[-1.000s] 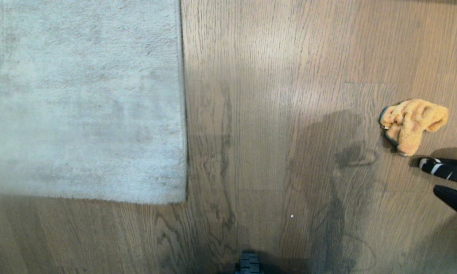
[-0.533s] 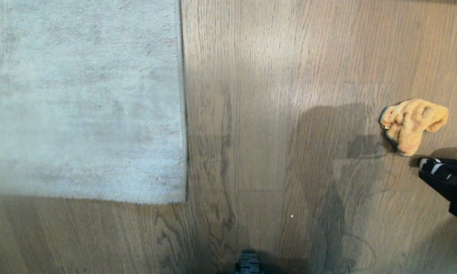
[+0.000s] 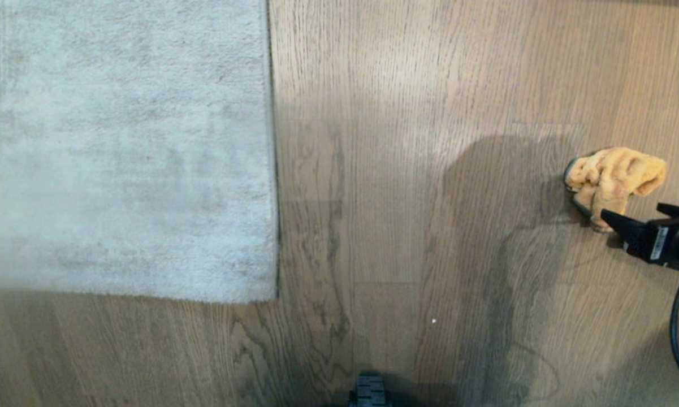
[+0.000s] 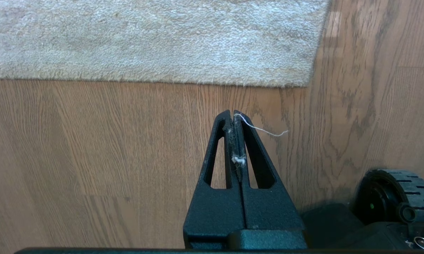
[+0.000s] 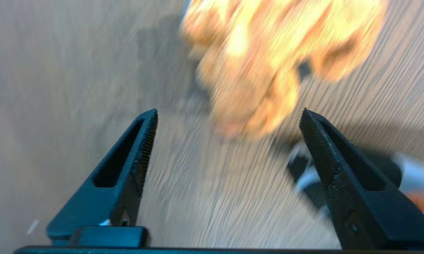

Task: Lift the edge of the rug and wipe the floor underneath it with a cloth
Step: Pick up the rag

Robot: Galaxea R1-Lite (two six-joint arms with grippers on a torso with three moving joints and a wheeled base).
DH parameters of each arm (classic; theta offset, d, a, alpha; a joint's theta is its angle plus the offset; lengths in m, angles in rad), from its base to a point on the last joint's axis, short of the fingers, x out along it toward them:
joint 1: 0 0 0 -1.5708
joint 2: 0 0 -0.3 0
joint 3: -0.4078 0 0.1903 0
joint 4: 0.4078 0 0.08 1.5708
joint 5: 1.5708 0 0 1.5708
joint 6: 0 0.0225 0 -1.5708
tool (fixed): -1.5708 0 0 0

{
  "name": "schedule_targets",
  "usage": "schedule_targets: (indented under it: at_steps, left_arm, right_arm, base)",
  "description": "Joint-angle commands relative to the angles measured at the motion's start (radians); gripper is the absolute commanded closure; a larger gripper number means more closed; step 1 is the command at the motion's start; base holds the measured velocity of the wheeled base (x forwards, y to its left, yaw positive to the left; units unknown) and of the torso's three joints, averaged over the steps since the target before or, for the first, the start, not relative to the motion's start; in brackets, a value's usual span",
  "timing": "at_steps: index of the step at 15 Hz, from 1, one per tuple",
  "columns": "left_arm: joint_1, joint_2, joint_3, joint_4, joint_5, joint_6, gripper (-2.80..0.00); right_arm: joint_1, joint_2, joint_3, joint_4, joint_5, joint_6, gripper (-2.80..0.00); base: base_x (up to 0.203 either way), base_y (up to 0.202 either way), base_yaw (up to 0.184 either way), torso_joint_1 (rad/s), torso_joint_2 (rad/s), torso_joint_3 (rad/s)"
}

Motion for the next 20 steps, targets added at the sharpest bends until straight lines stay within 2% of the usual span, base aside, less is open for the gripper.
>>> schedule_targets:
  at_steps: [1,4,7,11,20]
  left_arm:
    - [-0.001,0.000,0.000,0.000,0.001,0.000,0.00]
    - [-0.001,0.000,0.000,0.000,0.001,0.000,0.00]
    - [-0.001,0.000,0.000,0.000,0.001,0.000,0.00]
    - [-0.001,0.000,0.000,0.000,0.001,0.000,0.00]
    - [0.001,0.000,0.000,0.000,0.001,0.000,0.00]
  right_arm:
    - [-0.027,0.104,-0.042,-0.052,0.001,-0.002,-2.80]
    - [-0.053,0.172,-0.069,-0.151,0.001,-0.005,-2.80]
    - [-0.067,0.209,-0.090,-0.175,0.001,-0.009,-2.80]
    - [-0.080,0.295,-0.117,-0.289,0.001,-0.005,-2.80]
    - [-0.081,0.349,-0.155,-0.310,0.001,0.027,-2.80]
  base:
    - [0.000,0.000,0.000,0.000,0.00,0.000]
    - [0.000,0.000,0.000,0.000,0.00,0.000]
    - [0.000,0.000,0.000,0.000,0.00,0.000]
    - [0.000,0.000,0.000,0.000,0.00,0.000]
    - [0.000,0.000,0.000,0.000,0.00,0.000]
